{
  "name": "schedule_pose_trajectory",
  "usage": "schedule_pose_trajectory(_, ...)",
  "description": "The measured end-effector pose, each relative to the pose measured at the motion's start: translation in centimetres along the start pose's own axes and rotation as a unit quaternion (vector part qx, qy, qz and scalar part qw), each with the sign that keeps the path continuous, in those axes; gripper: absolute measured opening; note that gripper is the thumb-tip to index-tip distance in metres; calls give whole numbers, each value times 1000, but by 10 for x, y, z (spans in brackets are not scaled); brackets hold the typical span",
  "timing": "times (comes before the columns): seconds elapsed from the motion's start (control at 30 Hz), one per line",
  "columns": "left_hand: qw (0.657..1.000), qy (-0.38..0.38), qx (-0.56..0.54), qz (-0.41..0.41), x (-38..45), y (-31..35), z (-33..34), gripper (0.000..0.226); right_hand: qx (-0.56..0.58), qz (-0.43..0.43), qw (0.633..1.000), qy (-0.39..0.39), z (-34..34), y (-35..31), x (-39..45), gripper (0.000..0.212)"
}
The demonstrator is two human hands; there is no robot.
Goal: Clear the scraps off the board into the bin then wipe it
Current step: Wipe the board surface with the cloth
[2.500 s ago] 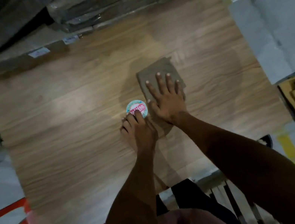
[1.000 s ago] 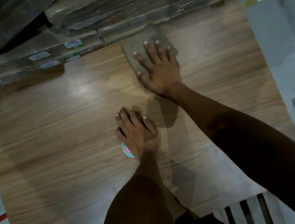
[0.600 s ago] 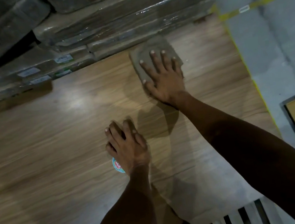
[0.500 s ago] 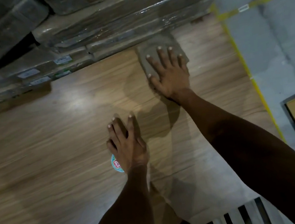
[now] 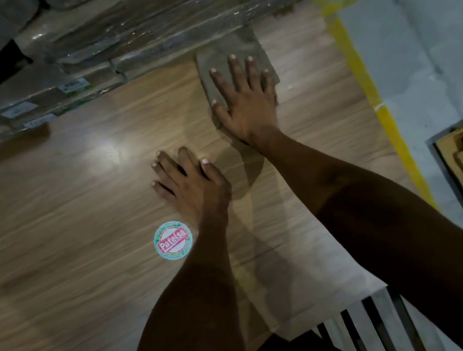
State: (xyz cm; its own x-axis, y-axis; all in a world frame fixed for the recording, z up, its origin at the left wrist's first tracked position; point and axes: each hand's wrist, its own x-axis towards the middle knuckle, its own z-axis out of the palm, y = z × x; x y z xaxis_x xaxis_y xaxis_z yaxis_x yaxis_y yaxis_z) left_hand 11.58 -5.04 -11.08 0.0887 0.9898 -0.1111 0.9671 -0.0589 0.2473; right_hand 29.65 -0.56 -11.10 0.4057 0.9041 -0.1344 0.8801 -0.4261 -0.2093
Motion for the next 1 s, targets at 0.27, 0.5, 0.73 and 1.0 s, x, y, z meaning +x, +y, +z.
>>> schedule_pose_trajectory(0.27,1000,25,-15,-6,-2,2,-3,60,7,70,997,30,5,16,-24,67)
schedule_pose_trajectory(0.5,999,33,-11,-6,-1,1,-1,59,15,45,999,13,15,-16,-52,68)
schedule_pose_trajectory(0.73,999,42,-1,-8,-1,3,0,59,11,145,989,39,14,20,-83,67)
schedule_pose_trajectory(1.0,998,61,-23,9,-3,0,3,57,-23,44,998,25,22,42,-161,68)
